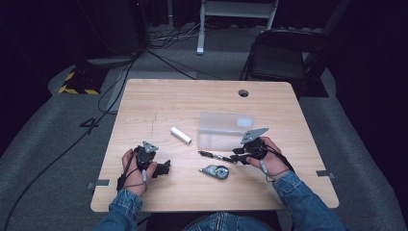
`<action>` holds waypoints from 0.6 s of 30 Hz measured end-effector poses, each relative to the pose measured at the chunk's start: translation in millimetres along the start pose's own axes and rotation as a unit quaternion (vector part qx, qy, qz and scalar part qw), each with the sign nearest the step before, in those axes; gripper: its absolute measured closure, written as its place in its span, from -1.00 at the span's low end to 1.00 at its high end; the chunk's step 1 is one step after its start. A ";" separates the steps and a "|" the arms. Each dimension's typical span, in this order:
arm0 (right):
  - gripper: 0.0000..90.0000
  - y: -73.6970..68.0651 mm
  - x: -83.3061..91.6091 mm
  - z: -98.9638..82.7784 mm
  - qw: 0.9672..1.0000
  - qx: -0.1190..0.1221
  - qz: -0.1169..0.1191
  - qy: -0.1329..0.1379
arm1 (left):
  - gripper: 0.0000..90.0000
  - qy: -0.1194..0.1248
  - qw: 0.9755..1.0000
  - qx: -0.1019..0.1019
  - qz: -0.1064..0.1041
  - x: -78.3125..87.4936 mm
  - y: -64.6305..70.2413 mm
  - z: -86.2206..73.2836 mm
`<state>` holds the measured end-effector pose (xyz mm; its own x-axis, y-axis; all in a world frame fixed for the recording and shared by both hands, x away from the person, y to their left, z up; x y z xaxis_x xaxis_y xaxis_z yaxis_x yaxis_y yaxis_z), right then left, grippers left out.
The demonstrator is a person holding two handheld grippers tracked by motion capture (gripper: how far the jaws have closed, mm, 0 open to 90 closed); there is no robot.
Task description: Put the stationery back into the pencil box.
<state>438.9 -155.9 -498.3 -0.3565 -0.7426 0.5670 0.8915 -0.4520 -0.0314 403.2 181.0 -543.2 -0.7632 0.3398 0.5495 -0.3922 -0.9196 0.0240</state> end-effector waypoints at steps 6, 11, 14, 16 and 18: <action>0.43 -0.8 -9.4 -2.5 1.000 0.007 0.004 -0.008 | -1.00 0.000 1.000 0.000 0.000 0.2 0.2 -0.2; 0.44 -1.4 -21.0 -5.4 1.000 0.014 0.009 -0.013 | -1.00 0.000 1.000 0.000 -0.002 0.6 0.5 -0.5; 0.51 -4.4 -26.3 -6.4 1.000 0.021 0.015 -0.018 | -1.00 0.001 1.000 0.000 -0.002 0.6 0.5 -0.5; 0.54 -5.0 -29.0 -7.2 0.999 0.023 0.016 -0.021 | -1.00 0.001 1.000 0.001 -0.002 0.6 0.6 -0.5; 0.56 -4.8 -31.2 -8.3 0.999 0.025 0.014 -0.025 | -1.00 0.001 1.000 0.000 -0.002 0.6 0.6 -0.5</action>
<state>443.4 -134.6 -522.7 -0.3176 -0.7288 0.6066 0.9145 -0.4045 -0.0072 402.3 180.7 -543.3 -0.7622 0.3439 0.5484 -0.3948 -0.9183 0.0271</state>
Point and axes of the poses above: each handheld gripper's, and its own axes: x roughly backward along the jaws, z roughly out of its top, y roughly to its right, the point moved 5 cm from there along -x, roughly forward along the jaws, and after that the axes turned 15 degrees about y, right-handed, at the moved point
